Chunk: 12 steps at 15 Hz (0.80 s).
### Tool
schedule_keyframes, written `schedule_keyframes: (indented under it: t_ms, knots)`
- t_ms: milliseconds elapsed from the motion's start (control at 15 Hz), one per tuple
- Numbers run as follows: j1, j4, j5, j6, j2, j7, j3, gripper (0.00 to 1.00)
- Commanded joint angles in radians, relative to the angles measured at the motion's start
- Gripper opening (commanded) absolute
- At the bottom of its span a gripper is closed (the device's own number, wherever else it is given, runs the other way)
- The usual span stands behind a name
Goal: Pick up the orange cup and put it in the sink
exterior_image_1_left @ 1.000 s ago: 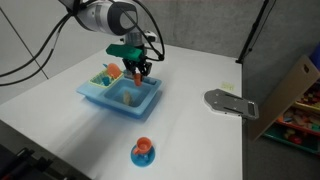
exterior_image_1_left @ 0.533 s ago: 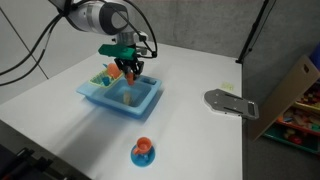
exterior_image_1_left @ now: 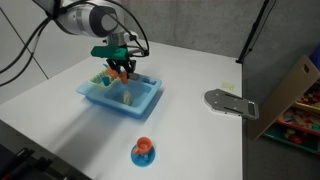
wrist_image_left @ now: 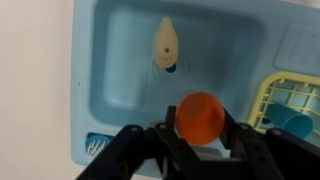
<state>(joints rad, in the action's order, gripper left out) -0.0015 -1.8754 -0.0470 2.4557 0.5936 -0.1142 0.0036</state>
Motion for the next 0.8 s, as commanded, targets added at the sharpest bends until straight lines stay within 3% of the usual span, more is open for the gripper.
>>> schedule_keyframes:
  t_ms: [0, 267, 333, 733]
  knots:
    - [-0.004, 0.000, -0.004, 0.000, 0.000, 0.002, 0.004, 0.42]
    - [-0.003, 0.000, -0.004, 0.000, 0.005, 0.002, 0.004, 0.42]
    - [-0.001, 0.001, -0.009, 0.008, 0.008, 0.000, 0.003, 0.17]
    - [0.007, 0.003, -0.013, 0.010, 0.025, -0.019, 0.021, 0.17]
